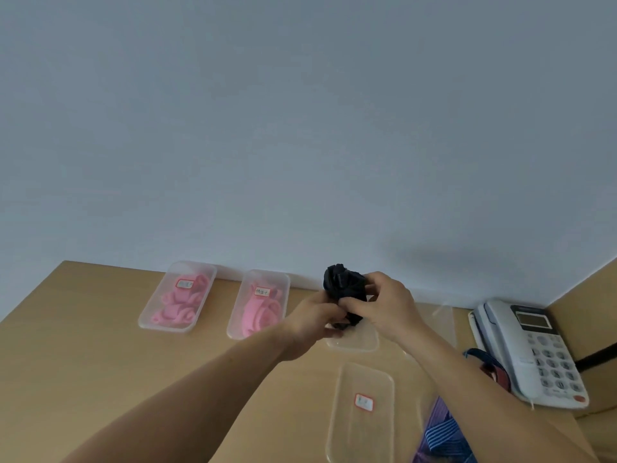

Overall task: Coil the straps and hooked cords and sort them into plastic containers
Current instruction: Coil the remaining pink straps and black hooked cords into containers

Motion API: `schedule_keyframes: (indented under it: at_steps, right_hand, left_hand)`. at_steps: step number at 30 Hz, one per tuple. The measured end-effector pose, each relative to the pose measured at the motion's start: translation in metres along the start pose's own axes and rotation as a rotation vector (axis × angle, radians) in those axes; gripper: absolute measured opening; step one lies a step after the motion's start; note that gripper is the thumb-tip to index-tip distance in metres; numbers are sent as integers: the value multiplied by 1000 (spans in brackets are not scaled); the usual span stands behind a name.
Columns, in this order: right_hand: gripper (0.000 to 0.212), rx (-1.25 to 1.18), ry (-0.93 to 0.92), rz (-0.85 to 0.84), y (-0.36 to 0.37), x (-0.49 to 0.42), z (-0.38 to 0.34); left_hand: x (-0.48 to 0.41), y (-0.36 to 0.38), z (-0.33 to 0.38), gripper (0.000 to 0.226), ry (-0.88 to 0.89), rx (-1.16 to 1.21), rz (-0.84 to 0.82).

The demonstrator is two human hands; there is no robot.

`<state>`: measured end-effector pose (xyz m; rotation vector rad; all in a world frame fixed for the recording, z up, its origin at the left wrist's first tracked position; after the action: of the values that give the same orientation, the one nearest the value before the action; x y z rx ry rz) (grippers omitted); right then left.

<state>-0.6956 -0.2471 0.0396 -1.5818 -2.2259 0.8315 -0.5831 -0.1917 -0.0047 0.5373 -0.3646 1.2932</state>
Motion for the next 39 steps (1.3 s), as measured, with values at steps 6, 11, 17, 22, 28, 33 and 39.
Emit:
schedule_keyframes:
  at_steps: [6,11,17,22,28,33,39]
  right_hand:
    - [40,124,-70,-117,-5,-30,41]
    - [40,445,-301,-410,16,-45,52]
    - [43,693,-601,-756,67,-45,54]
    - [45,711,-642,-791,83,-41,73]
    - [46,663,-738,-765,91,-28,83]
    - [56,672,-717,-786,95,-17,92]
    - [48,426,-549,-694,80,-22,104]
  left_hand:
    - [-35,-35,1,36,-51,-215,348]
    - [-37,-44,13,70,94,-665,605]
    - [-52,-19,-8,44,97,-1085,577]
    - [-65,-14,-25,38,87,-1181,593]
    - [-72,-14,-38,36,160,-1271,609]
    - [-81,-12,-45,36,143,-1267,560]
    - [-91,-19,-48,35,53,-1331,542]
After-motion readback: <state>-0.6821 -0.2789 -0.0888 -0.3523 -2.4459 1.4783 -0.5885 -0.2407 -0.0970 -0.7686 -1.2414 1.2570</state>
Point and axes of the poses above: each hand's wrist, its own x-axis away from the middle knuckle, its own y-axis out of the palm, z = x × y, the point moved 10 cm from there along -x, towards the middle knuckle, and after that the axes turned 14 degrees about -y, right-handed, at the moved point
